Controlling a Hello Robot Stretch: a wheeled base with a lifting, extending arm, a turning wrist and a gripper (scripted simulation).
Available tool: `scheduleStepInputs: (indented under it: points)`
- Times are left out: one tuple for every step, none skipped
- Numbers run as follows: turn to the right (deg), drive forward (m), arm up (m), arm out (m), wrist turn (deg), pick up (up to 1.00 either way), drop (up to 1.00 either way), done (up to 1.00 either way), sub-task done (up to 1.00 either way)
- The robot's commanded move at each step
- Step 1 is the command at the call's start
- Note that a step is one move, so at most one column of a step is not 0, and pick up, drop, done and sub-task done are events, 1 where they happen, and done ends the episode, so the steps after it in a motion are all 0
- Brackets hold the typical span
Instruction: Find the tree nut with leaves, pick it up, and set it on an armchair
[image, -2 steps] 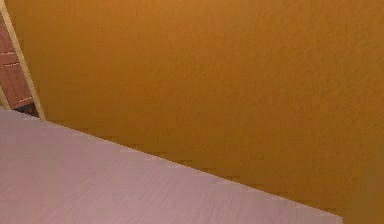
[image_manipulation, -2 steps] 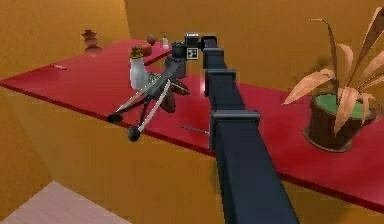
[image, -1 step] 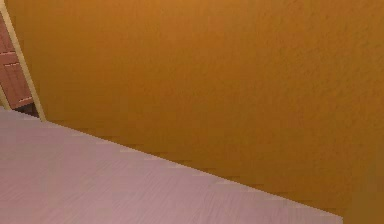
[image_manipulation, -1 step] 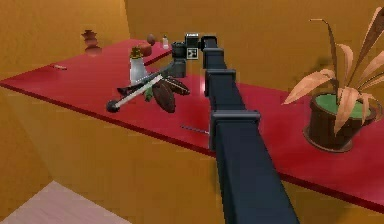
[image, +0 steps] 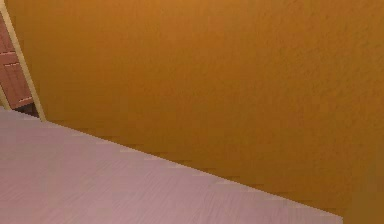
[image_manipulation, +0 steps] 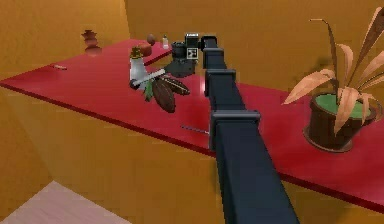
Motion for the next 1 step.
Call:
scheduleStepInputs:
  points:
    - [0.0,0.00,0.00,0.00,24.0,0.00,0.00,0.00,0.00]
